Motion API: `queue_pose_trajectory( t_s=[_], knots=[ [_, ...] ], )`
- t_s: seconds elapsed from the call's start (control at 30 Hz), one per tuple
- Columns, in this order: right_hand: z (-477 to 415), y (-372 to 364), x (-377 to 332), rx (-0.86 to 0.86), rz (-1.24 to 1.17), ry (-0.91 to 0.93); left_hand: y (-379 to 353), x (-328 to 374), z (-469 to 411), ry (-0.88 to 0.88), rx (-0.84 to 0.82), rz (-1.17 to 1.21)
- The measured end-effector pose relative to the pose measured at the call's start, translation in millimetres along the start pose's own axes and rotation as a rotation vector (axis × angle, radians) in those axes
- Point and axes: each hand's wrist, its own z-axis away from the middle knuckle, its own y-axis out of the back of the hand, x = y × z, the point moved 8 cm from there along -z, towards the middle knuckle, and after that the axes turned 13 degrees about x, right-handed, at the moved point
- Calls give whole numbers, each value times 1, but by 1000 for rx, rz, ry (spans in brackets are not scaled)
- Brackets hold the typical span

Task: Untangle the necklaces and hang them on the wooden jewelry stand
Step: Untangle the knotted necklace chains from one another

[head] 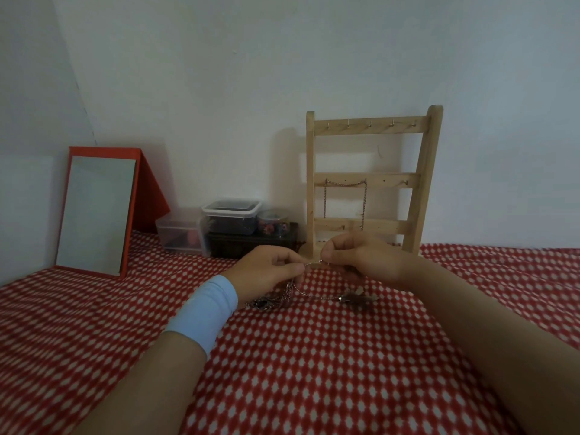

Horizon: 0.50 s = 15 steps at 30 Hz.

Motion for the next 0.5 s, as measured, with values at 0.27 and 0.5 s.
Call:
queue_pose_trajectory(
  t_s=[0.27, 0.5],
  knots=[
    [11, -17, -1, -210, 469, -44, -7, -11, 10, 93, -303, -352],
    [1, -28, -1, -98, 750, 160, 1, -20, 7, 94, -267, -590]
  ],
)
